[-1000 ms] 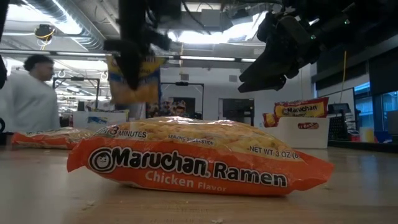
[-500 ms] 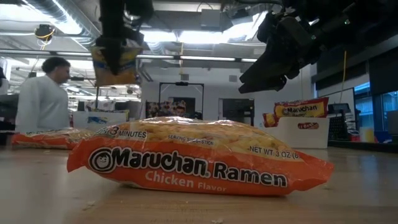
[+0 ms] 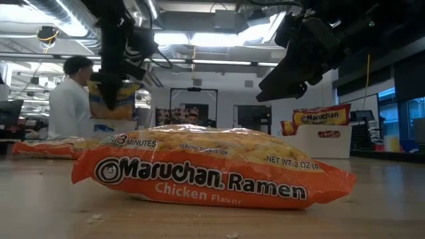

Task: Sort Maruchan noodles
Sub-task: Put the top blue noodle pack into the transparent bin

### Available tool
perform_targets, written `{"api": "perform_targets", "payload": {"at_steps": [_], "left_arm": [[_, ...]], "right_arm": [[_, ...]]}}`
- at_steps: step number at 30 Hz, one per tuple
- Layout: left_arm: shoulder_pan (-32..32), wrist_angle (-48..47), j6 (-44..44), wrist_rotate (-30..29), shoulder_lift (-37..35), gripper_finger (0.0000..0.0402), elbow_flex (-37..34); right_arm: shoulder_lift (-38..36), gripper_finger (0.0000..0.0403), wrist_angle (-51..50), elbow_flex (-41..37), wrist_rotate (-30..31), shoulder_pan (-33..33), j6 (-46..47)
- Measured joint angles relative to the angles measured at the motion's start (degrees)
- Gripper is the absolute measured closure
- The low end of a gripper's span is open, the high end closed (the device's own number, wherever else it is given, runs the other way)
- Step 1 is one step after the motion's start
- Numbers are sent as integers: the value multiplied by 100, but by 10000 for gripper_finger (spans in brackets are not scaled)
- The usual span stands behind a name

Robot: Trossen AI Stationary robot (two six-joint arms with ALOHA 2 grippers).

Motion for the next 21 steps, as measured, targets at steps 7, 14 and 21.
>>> {"api": "perform_targets", "payload": {"at_steps": [7,14,21], "left_arm": [[277,232,216,9,136,296,-237],[487,443,266,273,496,296,-339],[570,535,365,266,1082,296,-339]], "right_arm": [[0,152,-2,0,3,0,76],[0,152,-2,0,6,0,87],[0,152,-35,0,5,0,120]]}}
